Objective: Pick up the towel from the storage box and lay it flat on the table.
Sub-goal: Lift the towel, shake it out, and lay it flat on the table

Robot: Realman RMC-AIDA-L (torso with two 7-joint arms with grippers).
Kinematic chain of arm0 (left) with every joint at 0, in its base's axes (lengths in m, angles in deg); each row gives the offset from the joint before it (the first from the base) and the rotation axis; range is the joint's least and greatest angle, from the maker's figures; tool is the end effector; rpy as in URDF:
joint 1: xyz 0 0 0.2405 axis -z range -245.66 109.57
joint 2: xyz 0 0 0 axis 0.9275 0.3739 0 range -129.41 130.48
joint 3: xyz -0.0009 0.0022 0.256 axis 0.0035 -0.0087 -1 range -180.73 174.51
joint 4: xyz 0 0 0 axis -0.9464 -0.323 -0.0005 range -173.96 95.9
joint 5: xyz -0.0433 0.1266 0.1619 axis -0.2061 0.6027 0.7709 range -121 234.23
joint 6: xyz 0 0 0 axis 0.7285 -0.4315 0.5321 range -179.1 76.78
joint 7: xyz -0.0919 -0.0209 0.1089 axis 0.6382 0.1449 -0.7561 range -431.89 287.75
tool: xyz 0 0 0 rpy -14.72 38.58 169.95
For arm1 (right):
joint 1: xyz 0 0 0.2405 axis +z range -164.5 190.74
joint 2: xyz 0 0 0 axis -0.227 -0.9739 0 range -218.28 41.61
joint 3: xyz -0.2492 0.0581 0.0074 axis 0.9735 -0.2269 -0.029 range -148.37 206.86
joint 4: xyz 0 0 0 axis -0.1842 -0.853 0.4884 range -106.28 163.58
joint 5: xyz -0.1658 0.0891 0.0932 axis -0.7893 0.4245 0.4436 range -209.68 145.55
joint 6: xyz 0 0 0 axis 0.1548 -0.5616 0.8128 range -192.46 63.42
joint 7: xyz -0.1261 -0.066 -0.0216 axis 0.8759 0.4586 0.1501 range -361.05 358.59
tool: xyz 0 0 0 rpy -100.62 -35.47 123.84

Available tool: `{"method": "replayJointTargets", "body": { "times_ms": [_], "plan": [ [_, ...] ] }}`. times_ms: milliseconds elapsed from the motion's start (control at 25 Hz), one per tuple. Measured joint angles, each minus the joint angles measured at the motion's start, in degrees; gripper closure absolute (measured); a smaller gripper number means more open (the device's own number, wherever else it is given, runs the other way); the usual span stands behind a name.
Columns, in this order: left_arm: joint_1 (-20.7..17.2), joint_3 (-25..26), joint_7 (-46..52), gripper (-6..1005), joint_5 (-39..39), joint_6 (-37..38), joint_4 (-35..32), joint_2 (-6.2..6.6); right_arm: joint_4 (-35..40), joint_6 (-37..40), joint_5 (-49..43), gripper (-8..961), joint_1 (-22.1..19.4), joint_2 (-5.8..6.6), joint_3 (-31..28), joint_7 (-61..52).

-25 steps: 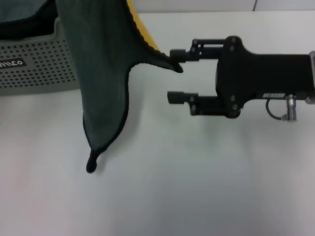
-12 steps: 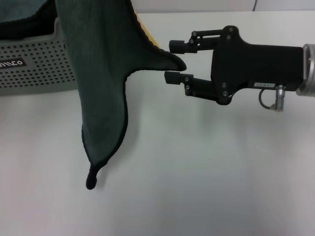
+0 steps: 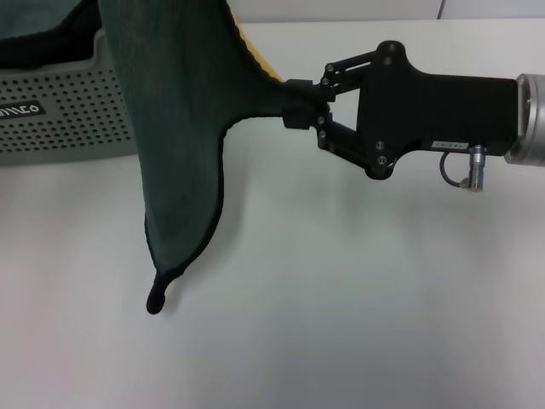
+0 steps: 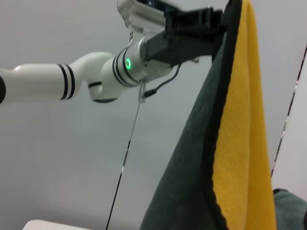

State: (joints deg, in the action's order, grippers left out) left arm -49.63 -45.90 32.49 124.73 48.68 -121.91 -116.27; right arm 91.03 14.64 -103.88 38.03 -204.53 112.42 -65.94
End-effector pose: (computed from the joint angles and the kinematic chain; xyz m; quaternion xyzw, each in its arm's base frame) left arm -0.1420 0.2855 0.1833 -0.8548 -0.0107 -0.4801 0.1966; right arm 0.1205 0.3259 0.0012 -0.9182 -0.1249 0.3542 0.1262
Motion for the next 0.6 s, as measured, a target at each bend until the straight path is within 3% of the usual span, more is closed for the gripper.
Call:
{"method": "replayJointTargets", "body": {
  "times_ms": [400,600],
  "plan": [
    [-0.4,0.3,-0.1,984,1.6,2.2,0.4,0.11,0.5,2.9,3.3,899,-1.6,0.15,-0.2,-0.1],
    [-2.4,0.4,-2.6,984,7.2,4.8,0.7,-0.03,5.6,10.1,6.0,944,-3.1,0.78,-2.6,-8.6]
  ]
}}
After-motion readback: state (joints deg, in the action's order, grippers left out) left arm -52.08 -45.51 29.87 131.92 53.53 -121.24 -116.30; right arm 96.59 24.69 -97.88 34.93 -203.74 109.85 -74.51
